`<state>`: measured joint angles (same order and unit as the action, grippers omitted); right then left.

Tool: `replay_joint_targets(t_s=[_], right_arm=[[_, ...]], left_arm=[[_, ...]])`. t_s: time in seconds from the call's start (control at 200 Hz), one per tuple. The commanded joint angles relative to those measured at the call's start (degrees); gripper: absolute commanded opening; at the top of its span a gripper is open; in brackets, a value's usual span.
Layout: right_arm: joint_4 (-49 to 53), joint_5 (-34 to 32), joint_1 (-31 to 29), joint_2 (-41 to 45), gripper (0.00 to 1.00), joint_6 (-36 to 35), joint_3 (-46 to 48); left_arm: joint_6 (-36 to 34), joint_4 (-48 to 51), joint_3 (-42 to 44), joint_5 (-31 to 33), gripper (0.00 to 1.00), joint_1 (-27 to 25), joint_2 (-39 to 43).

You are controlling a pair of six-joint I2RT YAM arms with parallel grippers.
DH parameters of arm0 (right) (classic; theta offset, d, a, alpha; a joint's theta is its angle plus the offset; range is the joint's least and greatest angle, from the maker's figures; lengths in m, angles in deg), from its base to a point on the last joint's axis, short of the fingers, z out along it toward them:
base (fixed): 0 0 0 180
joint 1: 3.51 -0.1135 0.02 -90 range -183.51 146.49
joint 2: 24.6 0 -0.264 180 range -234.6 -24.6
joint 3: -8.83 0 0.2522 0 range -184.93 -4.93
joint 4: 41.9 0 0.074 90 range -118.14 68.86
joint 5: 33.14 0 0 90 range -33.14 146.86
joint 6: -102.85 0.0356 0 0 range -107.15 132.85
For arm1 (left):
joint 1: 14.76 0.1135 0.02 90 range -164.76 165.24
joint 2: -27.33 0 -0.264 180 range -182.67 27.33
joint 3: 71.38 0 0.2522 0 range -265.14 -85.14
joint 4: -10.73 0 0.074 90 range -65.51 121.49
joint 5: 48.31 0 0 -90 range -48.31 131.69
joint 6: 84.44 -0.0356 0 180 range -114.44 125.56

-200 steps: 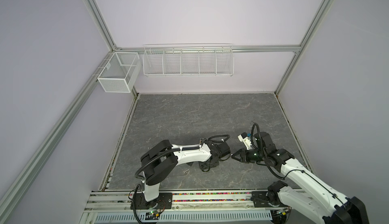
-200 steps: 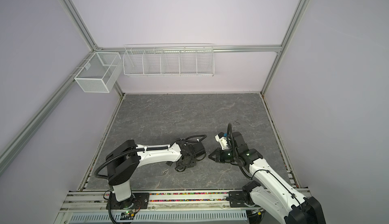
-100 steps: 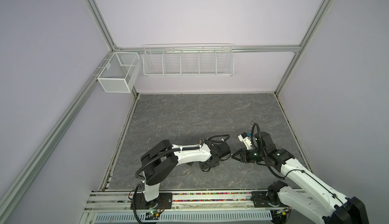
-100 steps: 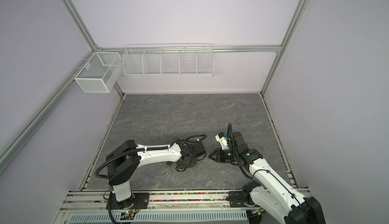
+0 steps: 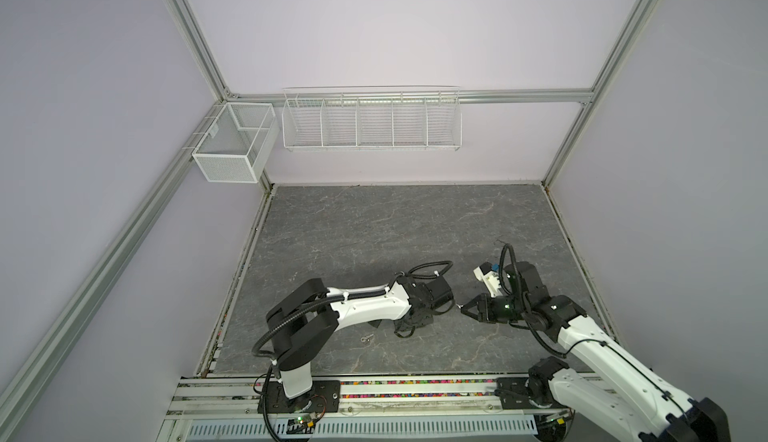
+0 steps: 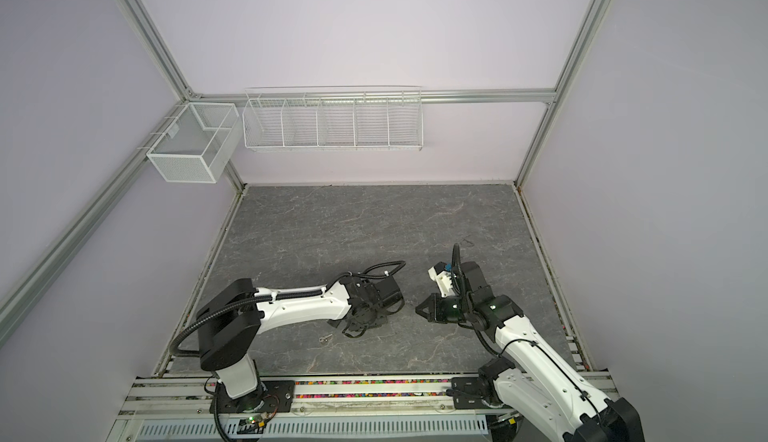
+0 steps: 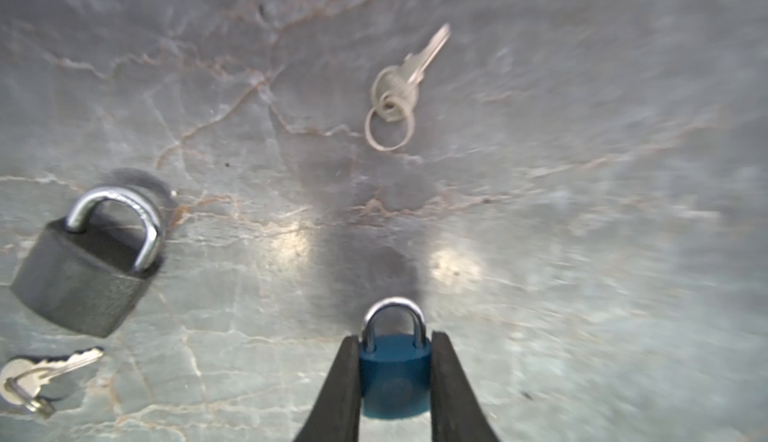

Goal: Unlock with the key
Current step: 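Lift the blue padlock with the left gripper while the right gripper approaches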

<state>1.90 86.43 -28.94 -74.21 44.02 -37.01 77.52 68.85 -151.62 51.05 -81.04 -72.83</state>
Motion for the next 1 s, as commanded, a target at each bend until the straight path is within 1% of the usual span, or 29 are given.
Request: replay_joint_targets(t_s=[0.0, 0.075, 0.165, 0.305, 0.47, 0.57, 0.71, 0.845, 0.994], right_arm=[[2.9, -3.1, 0.3, 1.7, 0.06, -1.6, -2.3], [2.6, -3.3, 0.2, 2.6, 0.07, -1.6, -3.0], [2.6, -5.2, -0.6, 3.3, 0.06, -1.9, -4.1], [3.0, -9.6, -3.0, 3.5, 0.07, -1.9, -6.5], [0.9, -15.7, -8.1, 3.2, 0.07, 0.2, -8.3], [-0.4, -20.2, -11.9, 2.8, 0.07, 1.3, -9.5], [-3.4, -25.2, -16.1, 2.1, 0.07, 3.0, -10.5], [-9.2, -26.8, -19.7, 0.0, 0.07, 3.3, -11.7], [-11.5, -28.7, -22.6, -5.4, 0.07, 2.8, -15.2]], left_arm=[[1.2, -1.8, 0.1, 2.6, 0.05, 1.4, 4.5], [0.6, -2.7, -0.1, 2.9, 0.03, 2.5, 6.4], [0.0, -4.2, -0.5, 2.6, 0.0, 4.1, 8.4], [0.1, -6.9, -0.8, 3.6, 0.0, 6.1, 11.5], [1.9, -13.5, 1.5, 7.1, 0.0, 7.2, 15.8], [3.8, -19.0, 4.4, 6.8, 0.0, 8.5, 18.6], [7.0, -22.9, 7.1, 7.3, 0.0, 10.1, 21.9], [9.8, -25.0, 8.2, 6.8, 0.0, 10.5, 23.9], [10.6, -25.6, 7.9, 6.6, 0.0, 10.6, 24.9]])
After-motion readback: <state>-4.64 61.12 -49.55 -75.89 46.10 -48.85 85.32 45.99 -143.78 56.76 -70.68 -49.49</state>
